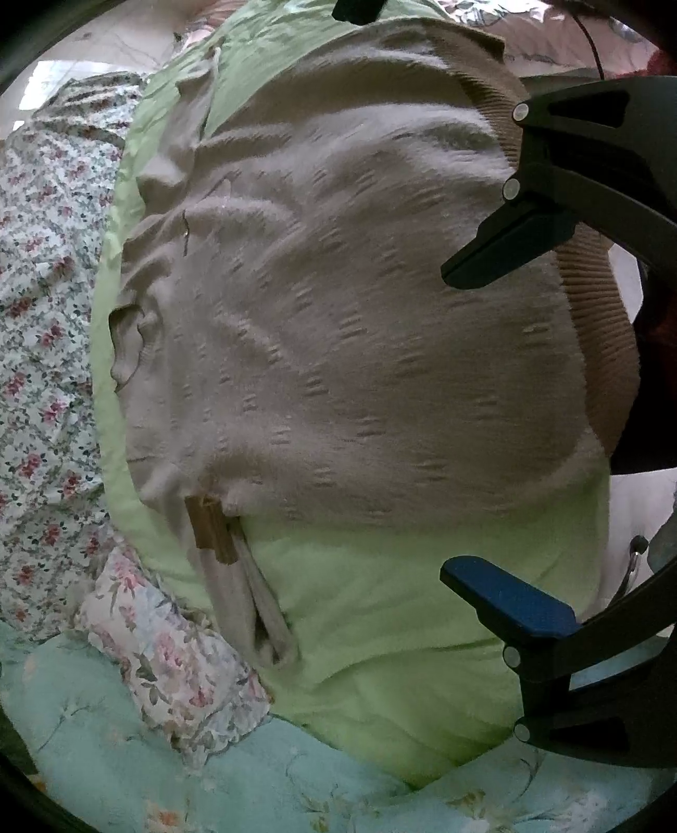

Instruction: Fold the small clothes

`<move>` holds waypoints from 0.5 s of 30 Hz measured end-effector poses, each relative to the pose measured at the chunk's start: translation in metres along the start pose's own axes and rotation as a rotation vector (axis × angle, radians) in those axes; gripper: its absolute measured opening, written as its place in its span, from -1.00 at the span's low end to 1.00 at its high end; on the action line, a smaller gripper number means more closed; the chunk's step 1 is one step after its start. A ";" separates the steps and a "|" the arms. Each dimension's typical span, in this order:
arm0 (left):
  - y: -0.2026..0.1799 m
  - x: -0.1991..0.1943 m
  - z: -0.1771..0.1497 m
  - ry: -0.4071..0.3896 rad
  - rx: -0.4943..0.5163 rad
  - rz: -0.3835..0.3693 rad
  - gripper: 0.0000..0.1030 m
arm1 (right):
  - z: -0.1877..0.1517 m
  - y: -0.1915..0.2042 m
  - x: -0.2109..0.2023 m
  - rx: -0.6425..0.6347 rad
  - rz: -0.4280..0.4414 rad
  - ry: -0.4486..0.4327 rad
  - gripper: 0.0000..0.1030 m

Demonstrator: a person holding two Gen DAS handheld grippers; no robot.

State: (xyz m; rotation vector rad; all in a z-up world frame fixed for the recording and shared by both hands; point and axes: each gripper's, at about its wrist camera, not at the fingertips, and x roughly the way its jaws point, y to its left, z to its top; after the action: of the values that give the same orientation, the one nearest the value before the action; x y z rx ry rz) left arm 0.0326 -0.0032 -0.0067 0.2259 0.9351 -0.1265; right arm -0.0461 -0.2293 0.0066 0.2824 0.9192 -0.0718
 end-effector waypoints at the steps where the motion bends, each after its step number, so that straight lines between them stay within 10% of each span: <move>1: 0.000 0.003 0.004 0.002 -0.005 -0.004 0.99 | 0.003 -0.005 0.000 0.009 0.005 -0.020 1.00; 15: -0.014 0.036 0.074 -0.021 0.019 0.010 0.99 | 0.068 -0.148 0.000 0.209 -0.168 -0.110 0.99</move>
State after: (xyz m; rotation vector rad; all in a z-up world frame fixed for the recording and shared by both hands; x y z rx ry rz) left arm 0.1088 -0.0350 0.0053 0.2466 0.9123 -0.1288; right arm -0.0197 -0.3902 0.0143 0.3906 0.8251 -0.3372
